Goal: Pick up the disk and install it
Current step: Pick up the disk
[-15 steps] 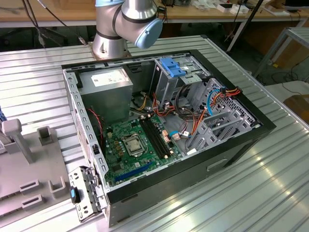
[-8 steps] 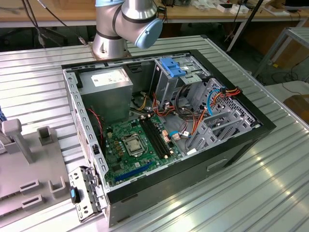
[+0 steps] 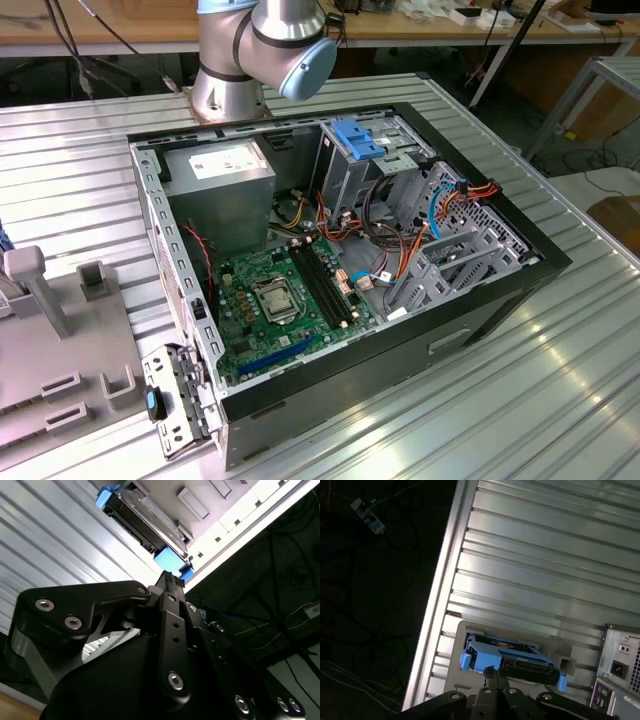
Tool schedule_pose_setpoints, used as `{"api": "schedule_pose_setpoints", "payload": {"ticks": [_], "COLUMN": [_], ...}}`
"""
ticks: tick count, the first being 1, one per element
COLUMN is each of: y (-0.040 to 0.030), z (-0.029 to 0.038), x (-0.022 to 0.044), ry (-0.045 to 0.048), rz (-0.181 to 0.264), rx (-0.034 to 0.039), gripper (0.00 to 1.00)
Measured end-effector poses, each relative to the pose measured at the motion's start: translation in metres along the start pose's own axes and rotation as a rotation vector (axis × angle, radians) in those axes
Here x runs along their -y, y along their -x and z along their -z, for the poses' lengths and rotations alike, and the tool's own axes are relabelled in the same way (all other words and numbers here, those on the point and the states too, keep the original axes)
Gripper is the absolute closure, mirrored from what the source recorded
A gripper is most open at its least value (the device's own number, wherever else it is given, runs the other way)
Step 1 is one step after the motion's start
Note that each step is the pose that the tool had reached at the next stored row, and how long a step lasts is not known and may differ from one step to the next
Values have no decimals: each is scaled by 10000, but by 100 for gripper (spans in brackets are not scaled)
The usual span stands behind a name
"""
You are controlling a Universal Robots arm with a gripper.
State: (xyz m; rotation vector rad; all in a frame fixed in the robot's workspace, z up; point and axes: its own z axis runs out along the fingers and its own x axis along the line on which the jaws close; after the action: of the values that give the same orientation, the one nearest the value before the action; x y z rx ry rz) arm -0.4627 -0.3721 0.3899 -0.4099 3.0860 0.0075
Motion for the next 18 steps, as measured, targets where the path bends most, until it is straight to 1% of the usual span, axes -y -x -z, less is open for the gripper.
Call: {"api": "schedule_pose_setpoints", "payload": {"ticks": [1,2,3,4,10,14,16,18], "y": [0,0,0,0,0,0,0,0], "z": [0,0,0,0,0,0,0,-1], "x": [0,0,0,0,0,0,0,0], "ry": [8,21,28,38,70,113,130,141], "rz": [278,707,958,1311,2441,3899,4520,4886], "rx": [0,0,-1,-1,-2,-4,-4,-4], "gripper": [89,89,89,89,89,89,89,89]}}
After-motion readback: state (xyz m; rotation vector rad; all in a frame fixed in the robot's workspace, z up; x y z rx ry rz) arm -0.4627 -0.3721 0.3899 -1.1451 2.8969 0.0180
